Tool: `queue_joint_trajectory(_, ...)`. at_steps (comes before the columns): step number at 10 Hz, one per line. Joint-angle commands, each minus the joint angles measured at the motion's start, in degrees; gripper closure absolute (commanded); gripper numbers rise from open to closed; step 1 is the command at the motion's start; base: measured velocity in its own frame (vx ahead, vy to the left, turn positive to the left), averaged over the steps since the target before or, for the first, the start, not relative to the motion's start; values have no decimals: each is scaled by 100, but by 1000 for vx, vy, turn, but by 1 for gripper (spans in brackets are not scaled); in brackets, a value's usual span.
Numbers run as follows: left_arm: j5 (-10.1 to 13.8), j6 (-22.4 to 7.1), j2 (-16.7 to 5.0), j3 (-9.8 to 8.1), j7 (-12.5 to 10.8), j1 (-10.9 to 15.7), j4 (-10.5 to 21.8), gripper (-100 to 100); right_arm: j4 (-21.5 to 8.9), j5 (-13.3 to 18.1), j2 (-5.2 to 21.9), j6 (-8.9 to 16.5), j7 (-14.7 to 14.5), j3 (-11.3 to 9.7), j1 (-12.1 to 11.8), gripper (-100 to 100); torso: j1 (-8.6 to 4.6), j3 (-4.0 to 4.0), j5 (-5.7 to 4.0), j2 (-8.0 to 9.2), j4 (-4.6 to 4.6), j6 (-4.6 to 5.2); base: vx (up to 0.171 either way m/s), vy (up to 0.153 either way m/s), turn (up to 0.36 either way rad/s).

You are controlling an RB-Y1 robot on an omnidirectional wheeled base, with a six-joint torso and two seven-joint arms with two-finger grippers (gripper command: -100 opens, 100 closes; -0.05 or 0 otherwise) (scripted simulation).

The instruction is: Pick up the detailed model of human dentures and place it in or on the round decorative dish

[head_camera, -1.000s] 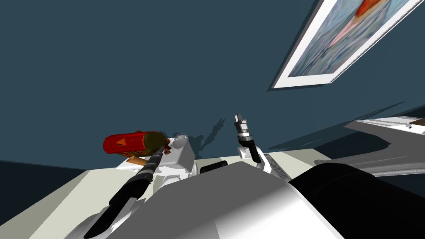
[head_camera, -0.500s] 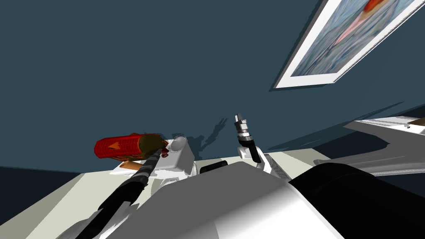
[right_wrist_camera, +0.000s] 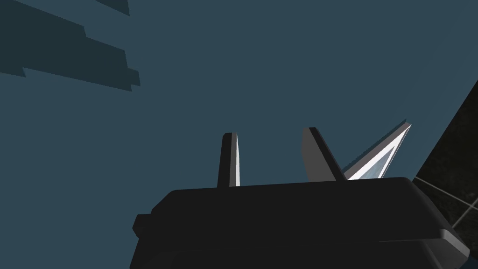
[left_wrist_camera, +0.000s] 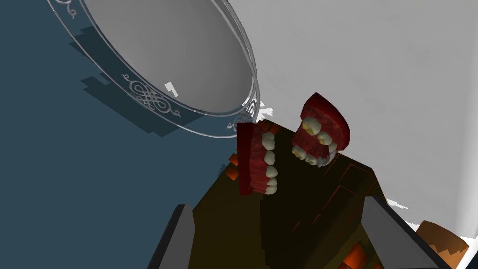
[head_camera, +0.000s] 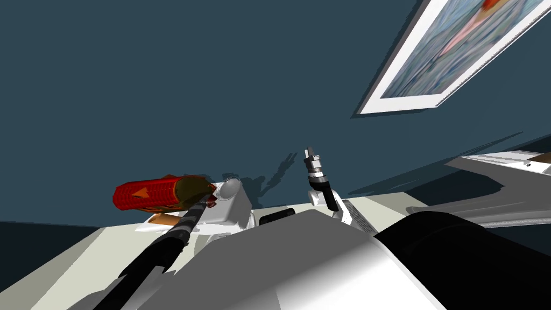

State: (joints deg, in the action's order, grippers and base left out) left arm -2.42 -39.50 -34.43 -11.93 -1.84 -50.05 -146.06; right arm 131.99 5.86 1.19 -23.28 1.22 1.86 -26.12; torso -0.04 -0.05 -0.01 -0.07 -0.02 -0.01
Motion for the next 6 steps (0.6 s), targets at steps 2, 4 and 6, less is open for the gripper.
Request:
queue_joint_trajectory(2,19,-221,-63,75,6,-138,-307,-100,0,0,0,0,0,0,0,0,0,1,0,2,0,0,15,-3,-6)
queue_joint_trajectory(4,17,-198,-54,59,4,-114,-259,0,0,0,0,0,0,0,0,0,1,4,1,6,1,0,0,0,0)
queue_joint_trajectory(6,8,-105,-18,76,22,7,-29,-100,0,0,0,0,0,0,0,0,8,-2,2,-5,-1,1,54,17,-44)
